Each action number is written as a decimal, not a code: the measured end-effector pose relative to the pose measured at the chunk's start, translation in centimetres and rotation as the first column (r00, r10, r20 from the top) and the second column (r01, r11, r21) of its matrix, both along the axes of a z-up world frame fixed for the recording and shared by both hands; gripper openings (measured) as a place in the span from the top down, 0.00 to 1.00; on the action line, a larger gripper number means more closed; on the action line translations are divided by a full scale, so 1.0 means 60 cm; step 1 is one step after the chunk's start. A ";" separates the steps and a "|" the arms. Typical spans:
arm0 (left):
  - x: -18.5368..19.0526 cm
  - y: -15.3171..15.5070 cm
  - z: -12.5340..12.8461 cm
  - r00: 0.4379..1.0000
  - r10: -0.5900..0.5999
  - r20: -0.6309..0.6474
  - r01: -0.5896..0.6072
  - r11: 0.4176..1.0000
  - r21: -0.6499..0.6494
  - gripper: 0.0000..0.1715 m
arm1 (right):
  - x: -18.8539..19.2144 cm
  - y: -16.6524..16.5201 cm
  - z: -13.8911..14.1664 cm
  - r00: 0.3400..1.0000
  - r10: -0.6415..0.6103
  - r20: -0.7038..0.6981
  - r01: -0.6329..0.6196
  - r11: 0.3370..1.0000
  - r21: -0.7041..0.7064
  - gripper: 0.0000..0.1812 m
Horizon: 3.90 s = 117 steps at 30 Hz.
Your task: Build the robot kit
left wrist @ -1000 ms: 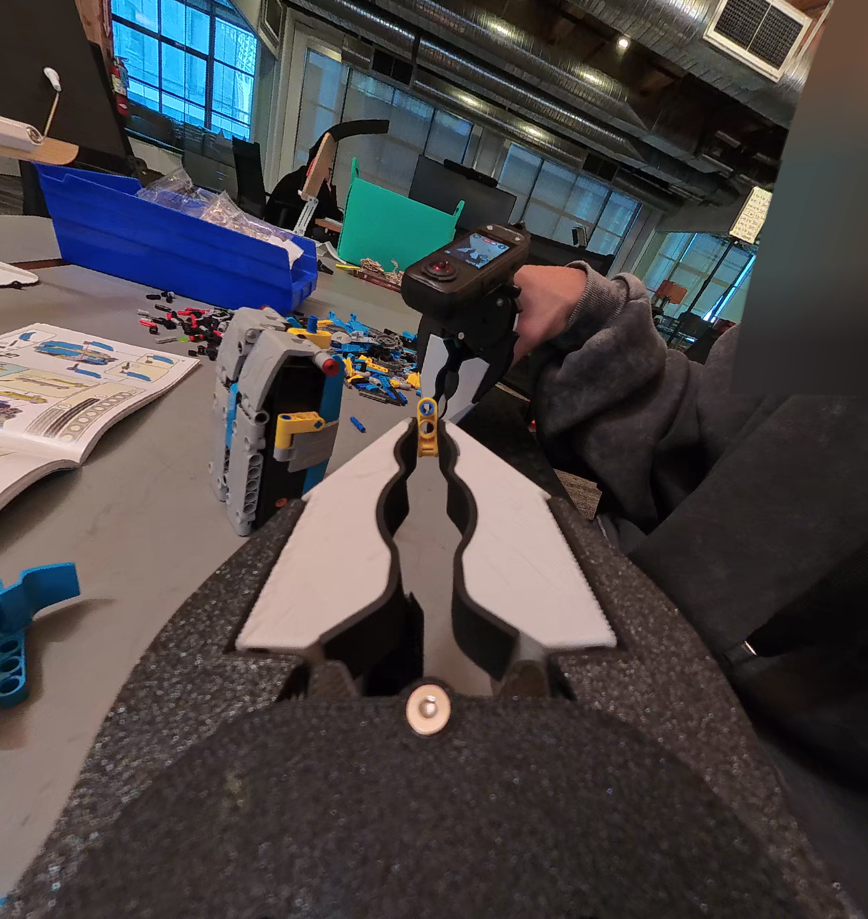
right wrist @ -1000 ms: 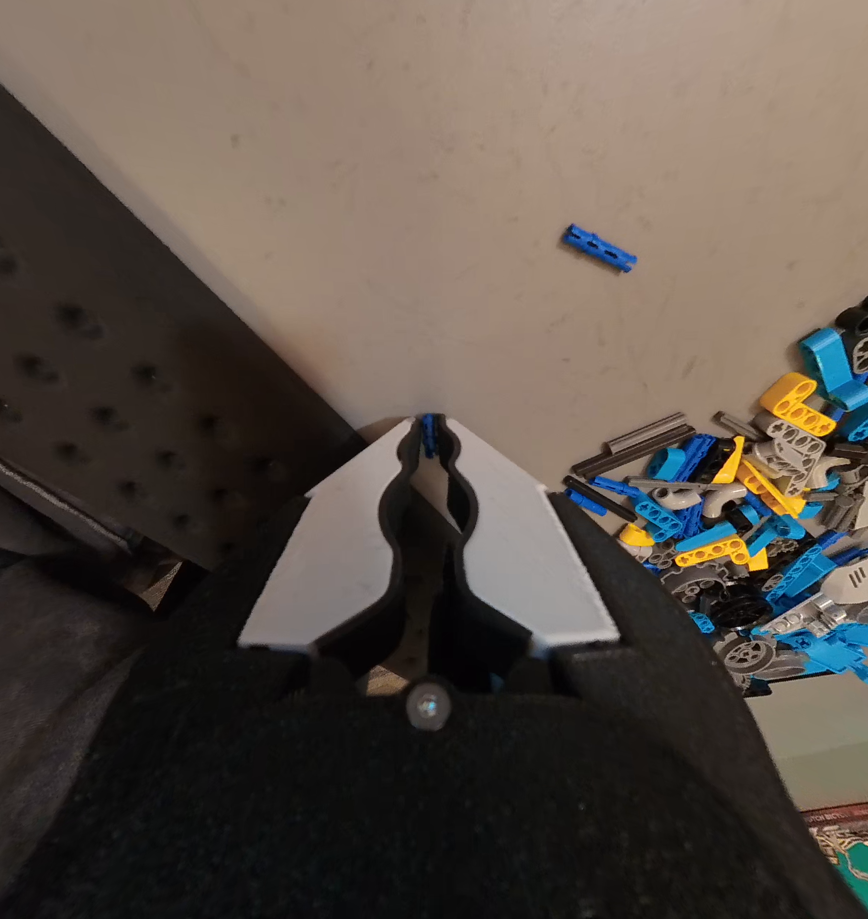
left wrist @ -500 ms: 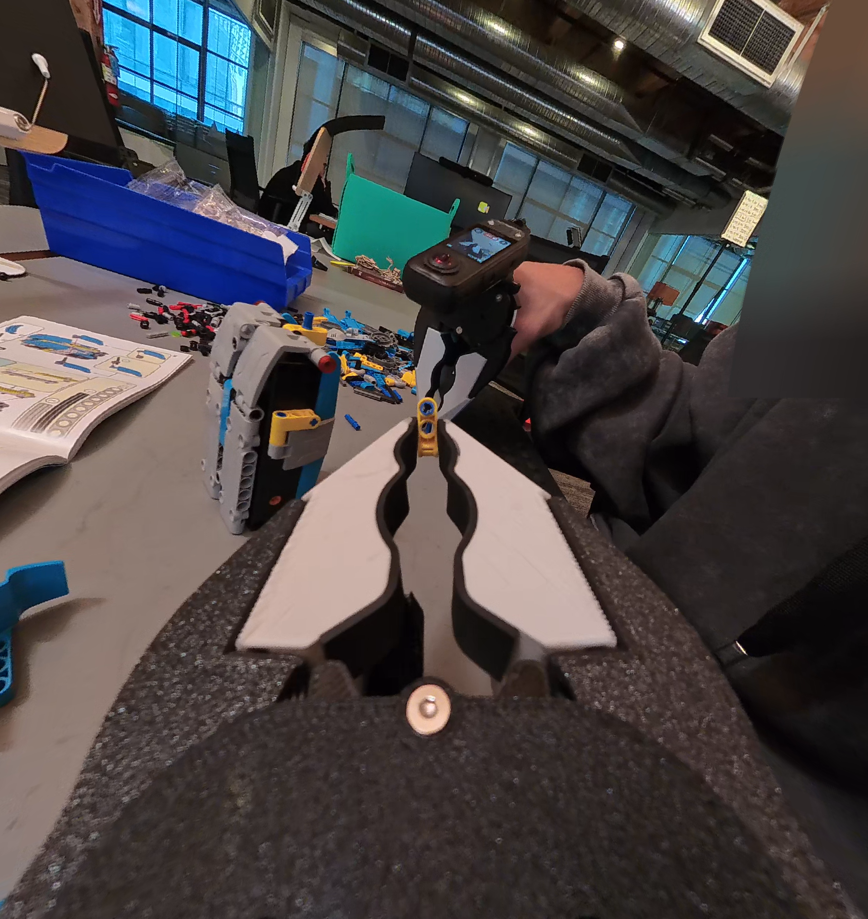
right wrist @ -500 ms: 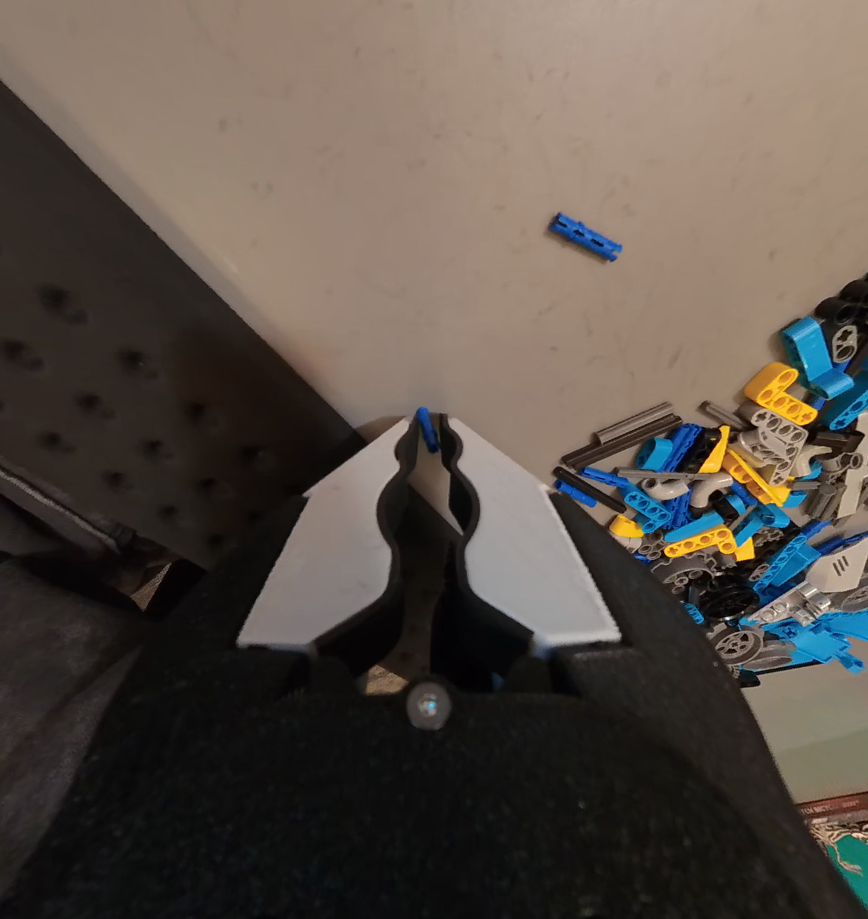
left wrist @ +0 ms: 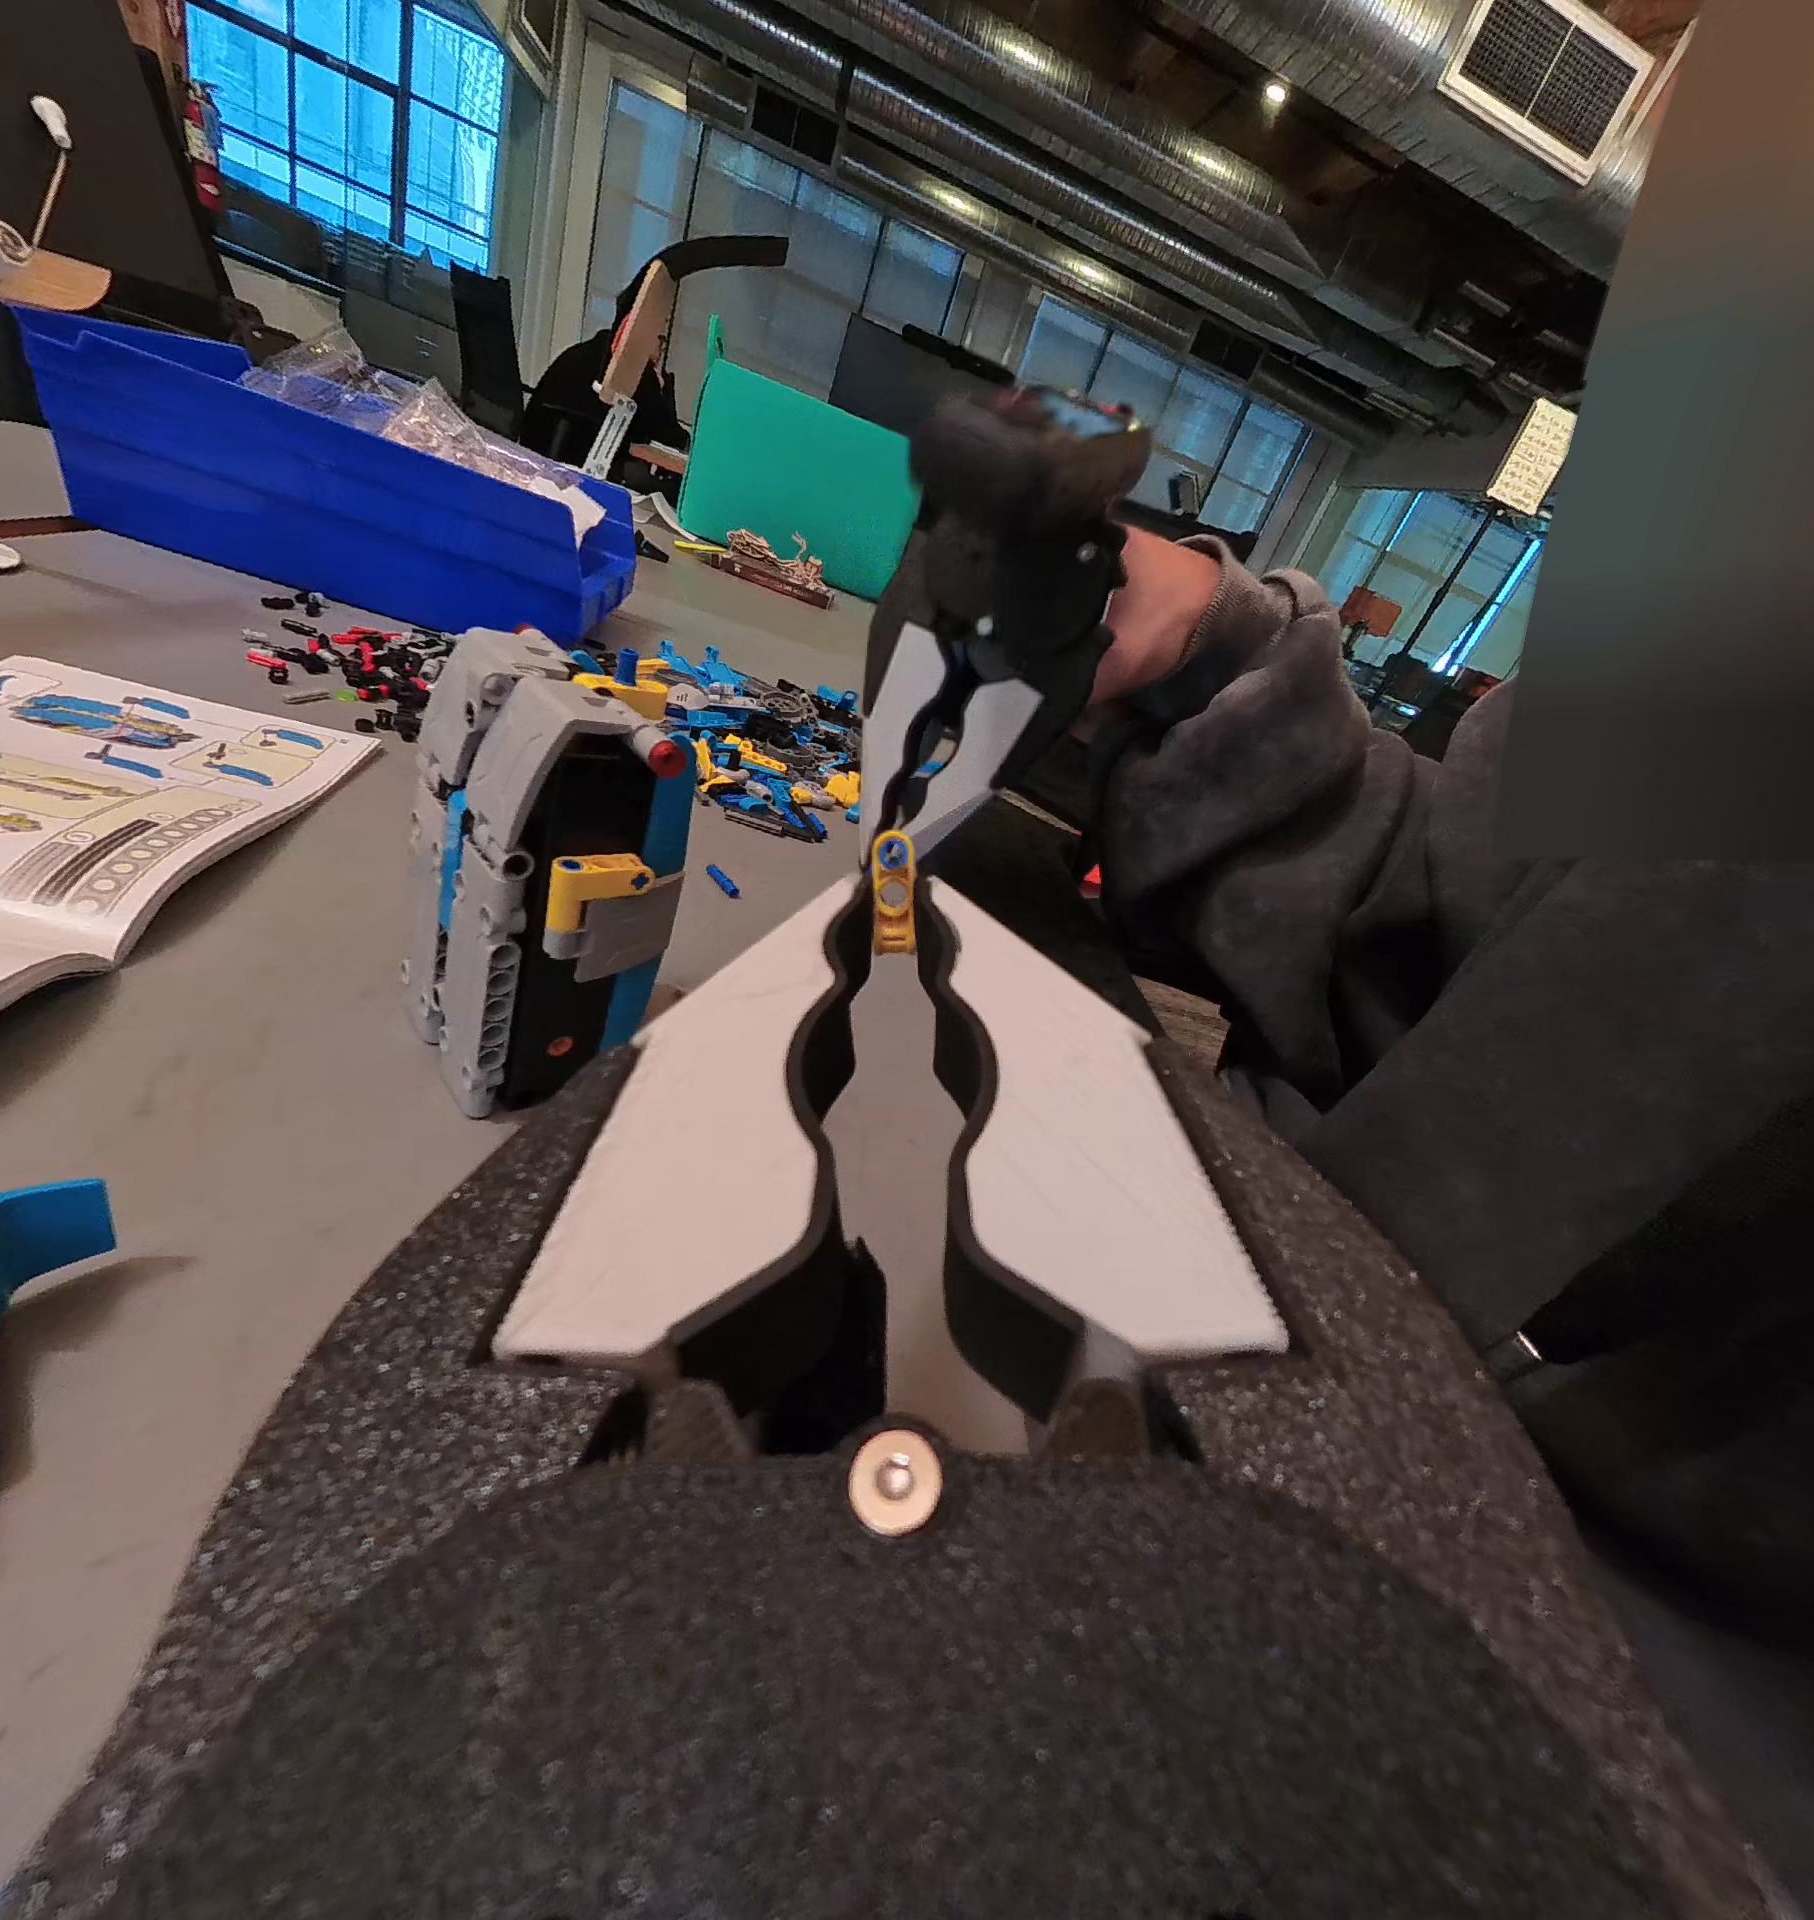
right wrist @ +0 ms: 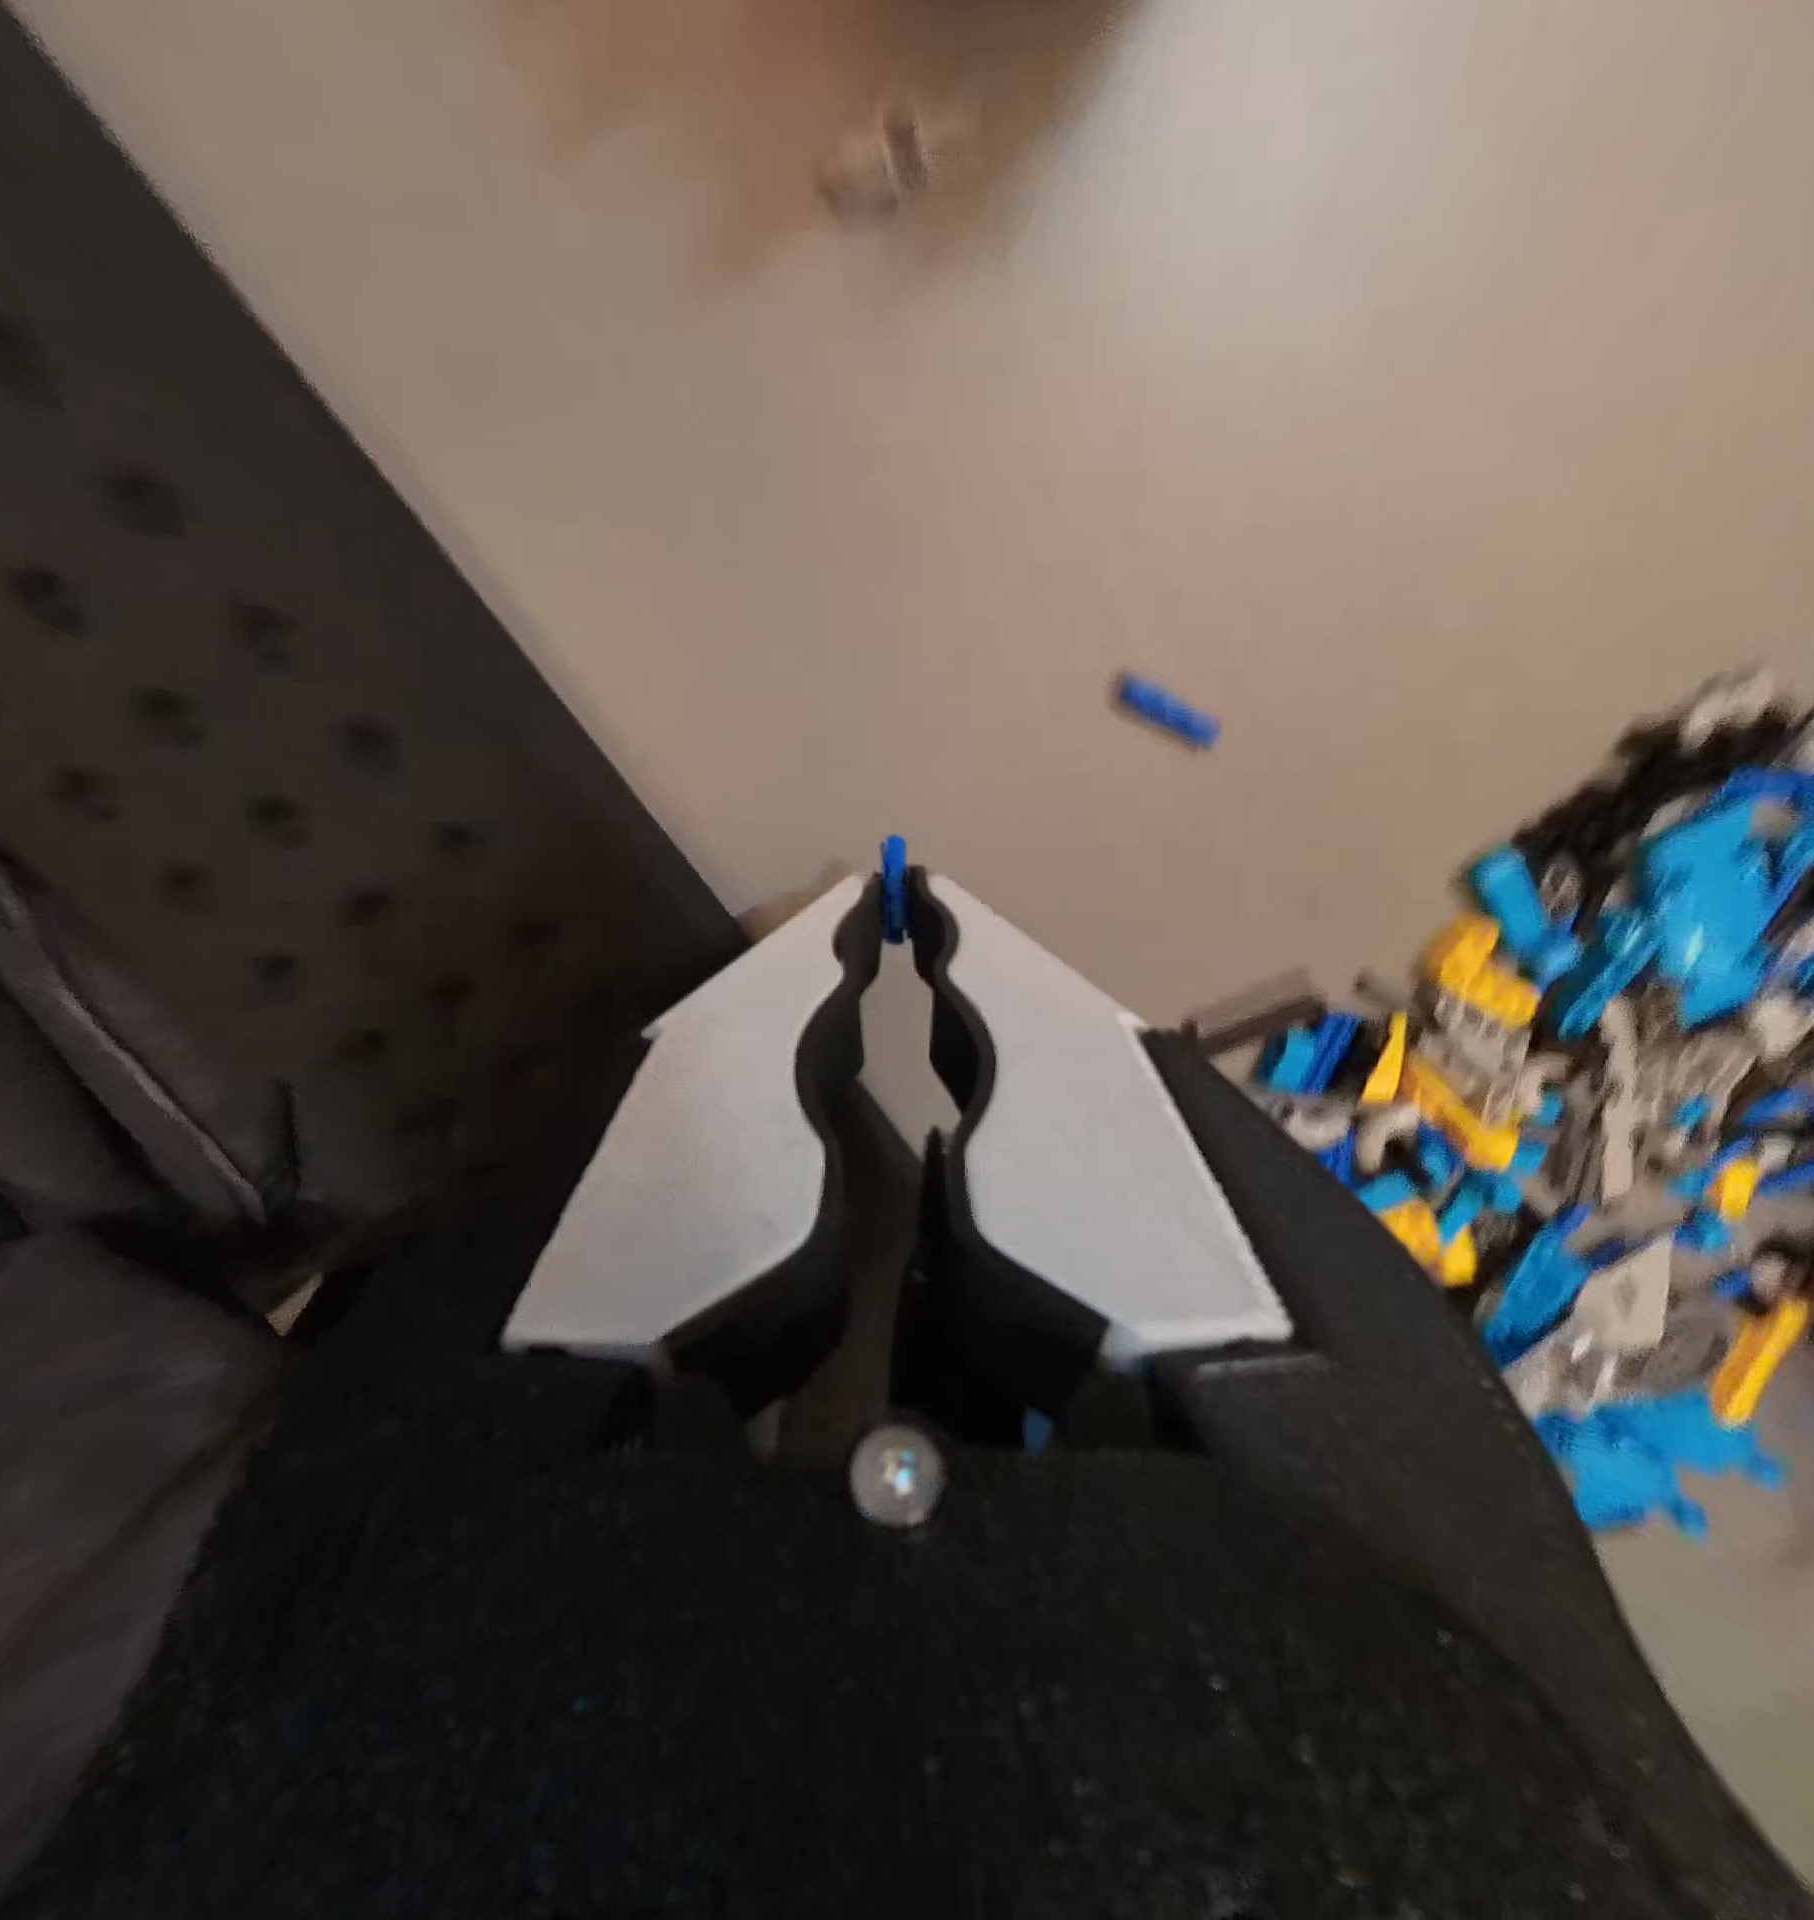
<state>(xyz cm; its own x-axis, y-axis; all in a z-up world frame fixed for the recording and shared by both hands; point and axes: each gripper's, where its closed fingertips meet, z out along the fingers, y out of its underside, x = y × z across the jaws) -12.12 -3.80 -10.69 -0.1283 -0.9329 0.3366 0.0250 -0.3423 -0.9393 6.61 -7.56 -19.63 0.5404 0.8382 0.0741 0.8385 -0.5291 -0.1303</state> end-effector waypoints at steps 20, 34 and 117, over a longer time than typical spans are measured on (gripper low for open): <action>-0.011 0.032 0.012 0.993 -0.029 0.114 0.062 0.952 -0.298 0.96 | -0.328 0.096 0.138 0.734 0.295 -0.612 0.154 0.805 0.573 0.98; -0.014 0.034 0.022 0.977 -0.074 0.199 0.162 0.868 -0.470 0.96 | -0.328 0.098 0.151 0.820 0.383 -0.426 0.088 0.650 0.755 0.98; -0.008 -0.030 0.008 0.995 -0.094 0.015 0.091 0.983 0.157 0.96 | -0.315 0.040 0.145 0.368 0.151 -0.918 0.002 0.987 0.163 0.98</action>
